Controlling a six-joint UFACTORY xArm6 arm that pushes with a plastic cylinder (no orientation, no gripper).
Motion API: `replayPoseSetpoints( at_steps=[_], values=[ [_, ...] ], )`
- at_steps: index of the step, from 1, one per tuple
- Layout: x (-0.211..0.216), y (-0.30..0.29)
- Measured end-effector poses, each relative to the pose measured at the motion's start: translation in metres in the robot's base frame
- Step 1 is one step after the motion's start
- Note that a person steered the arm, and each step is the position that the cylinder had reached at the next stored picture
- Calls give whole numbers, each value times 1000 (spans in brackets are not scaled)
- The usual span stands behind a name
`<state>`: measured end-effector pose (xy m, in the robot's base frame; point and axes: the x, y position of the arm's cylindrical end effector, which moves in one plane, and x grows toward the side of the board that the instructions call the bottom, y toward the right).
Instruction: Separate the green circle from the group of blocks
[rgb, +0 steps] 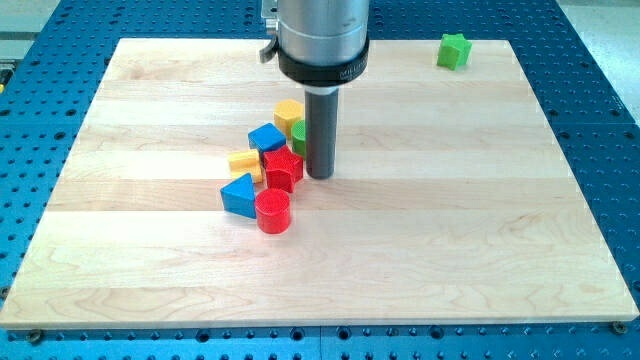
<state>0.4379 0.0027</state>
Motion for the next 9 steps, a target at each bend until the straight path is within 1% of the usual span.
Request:
replayPoseSetpoints(
  at_steps=[1,2,3,4,5,6,7,8,9],
  values=[
    [-7,-17],
    [-28,27],
    [-45,-18],
    [-41,-57],
    [-39,-30],
    [-34,-37],
    [-50,-65],
    [-51,-102],
    [-51,-105]
  ],
)
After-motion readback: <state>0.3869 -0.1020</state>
